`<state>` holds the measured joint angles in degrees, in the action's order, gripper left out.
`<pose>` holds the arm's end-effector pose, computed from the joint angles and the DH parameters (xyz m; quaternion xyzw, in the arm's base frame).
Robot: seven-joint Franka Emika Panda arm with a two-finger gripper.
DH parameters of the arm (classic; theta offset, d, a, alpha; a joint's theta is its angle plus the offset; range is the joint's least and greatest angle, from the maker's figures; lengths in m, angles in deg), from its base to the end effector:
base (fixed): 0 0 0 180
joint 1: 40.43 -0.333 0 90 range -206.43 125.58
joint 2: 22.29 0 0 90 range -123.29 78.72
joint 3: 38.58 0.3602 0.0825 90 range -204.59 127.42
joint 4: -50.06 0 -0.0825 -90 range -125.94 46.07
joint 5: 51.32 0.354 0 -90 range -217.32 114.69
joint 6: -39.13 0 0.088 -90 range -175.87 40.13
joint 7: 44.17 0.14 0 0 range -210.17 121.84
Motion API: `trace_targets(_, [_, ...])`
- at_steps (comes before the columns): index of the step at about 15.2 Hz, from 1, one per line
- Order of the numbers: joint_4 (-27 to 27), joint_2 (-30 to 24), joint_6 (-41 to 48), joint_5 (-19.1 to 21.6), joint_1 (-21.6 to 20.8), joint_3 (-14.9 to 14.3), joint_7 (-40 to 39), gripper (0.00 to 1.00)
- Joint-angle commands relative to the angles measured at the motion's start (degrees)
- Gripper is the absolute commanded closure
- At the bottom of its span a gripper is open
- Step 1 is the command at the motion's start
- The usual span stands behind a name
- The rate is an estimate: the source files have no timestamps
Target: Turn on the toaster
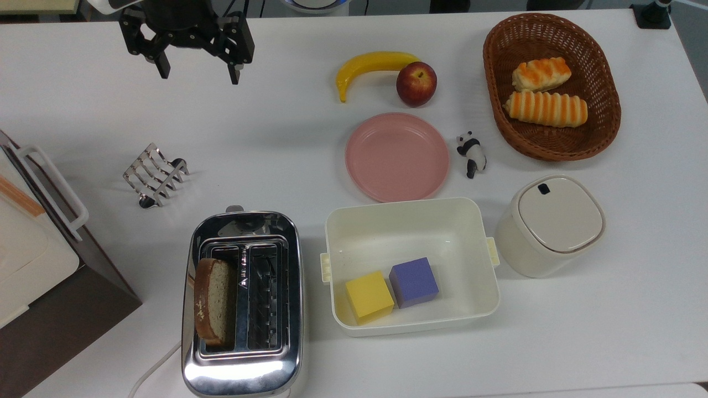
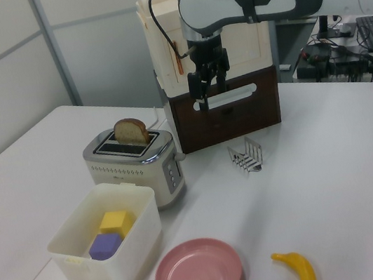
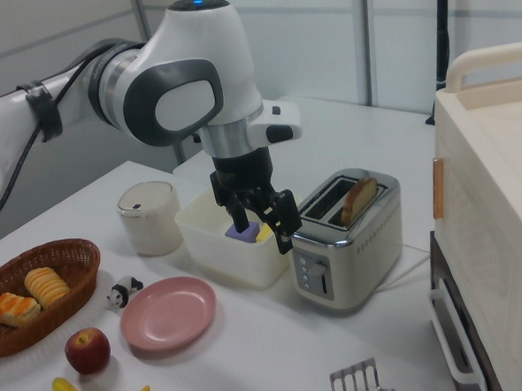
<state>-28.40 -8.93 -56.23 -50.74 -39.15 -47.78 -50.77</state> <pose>0.6078 -0.0983 0.6029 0.9989 -0.0314 0.0300 0.0180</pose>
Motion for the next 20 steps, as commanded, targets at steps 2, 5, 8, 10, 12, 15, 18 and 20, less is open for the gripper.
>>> trace_targets(2, [-0.9,-0.8,0.1,-1.3,0.0,-0.6,-1.0,0.0])
trace_targets(5, [-0.9,-0.8,0.2,-1.3,0.1,-0.6,-0.9,0.0])
trace_targets(8, [-1.0,-0.8,0.3,-1.3,0.2,-0.6,-1.1,0.06])
trace_targets(10, [-1.0,-0.9,0.4,-1.1,1.0,-0.6,-1.7,0.48])
trace_targets(12, [-1.1,-0.9,0.7,-1.1,1.1,-0.6,-4.2,0.92])
trace_targets(15, [-1.1,-0.8,0.6,-1.0,1.1,-0.6,-4.3,1.0])
trace_targets(18, [-1.2,-0.4,0.1,-1.0,1.1,-0.6,-4.9,1.0])
trace_targets(20, [-1.0,0.5,-0.1,-0.4,0.9,-0.5,-4.7,1.0])
